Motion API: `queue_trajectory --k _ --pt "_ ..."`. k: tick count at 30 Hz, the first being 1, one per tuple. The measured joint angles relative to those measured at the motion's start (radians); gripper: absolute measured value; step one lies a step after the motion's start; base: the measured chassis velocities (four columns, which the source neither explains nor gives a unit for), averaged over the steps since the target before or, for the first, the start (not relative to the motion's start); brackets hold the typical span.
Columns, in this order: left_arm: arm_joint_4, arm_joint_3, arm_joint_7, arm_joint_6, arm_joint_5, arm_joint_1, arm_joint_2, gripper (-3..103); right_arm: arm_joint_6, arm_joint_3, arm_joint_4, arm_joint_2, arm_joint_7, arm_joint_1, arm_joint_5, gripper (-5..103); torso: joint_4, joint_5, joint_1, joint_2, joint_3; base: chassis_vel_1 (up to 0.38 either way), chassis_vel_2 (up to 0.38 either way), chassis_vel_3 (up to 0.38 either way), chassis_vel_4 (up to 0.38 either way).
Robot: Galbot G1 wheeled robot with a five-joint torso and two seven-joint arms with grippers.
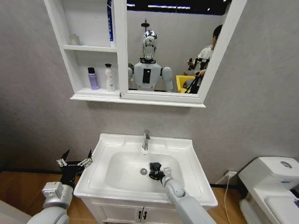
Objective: Move facial cleanser and shampoo from washbasin to cabinet, then wipe washbasin with towel.
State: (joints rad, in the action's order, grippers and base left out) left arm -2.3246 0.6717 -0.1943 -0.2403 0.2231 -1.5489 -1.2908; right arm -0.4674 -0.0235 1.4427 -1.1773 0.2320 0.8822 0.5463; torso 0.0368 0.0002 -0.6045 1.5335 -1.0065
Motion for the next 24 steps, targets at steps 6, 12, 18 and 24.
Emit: queue_trajectory --k 6,12,18,24 --pt "0.0 0.0 0.0 0.0 0.0 0.0 0.0 100 -0.046 -0.002 0.056 0.047 0.04 -0.004 0.031 3 0.0004 -0.0001 0.0 0.0 0.0 0.0 0.0 0.0 0.0" --pt "0.0 0.0 0.0 0.0 0.0 0.0 0.0 100 -0.107 -0.039 0.156 0.131 0.078 0.027 0.023 3 0.0004 0.0 0.0 0.0 0.0 0.0 0.0 0.0 0.0" --pt "0.0 0.0 0.0 0.0 0.0 0.0 0.0 100 -0.068 -0.153 0.258 0.205 0.01 0.085 -0.093 3 0.0005 0.0002 0.0 0.0 0.0 0.0 0.0 0.0 0.0" --pt "0.0 0.0 0.0 0.0 0.0 0.0 0.0 100 0.095 -0.323 0.222 0.244 -0.144 0.118 -0.174 3 0.0004 -0.0002 0.0 0.001 0.0 0.0 0.0 0.0 0.0"
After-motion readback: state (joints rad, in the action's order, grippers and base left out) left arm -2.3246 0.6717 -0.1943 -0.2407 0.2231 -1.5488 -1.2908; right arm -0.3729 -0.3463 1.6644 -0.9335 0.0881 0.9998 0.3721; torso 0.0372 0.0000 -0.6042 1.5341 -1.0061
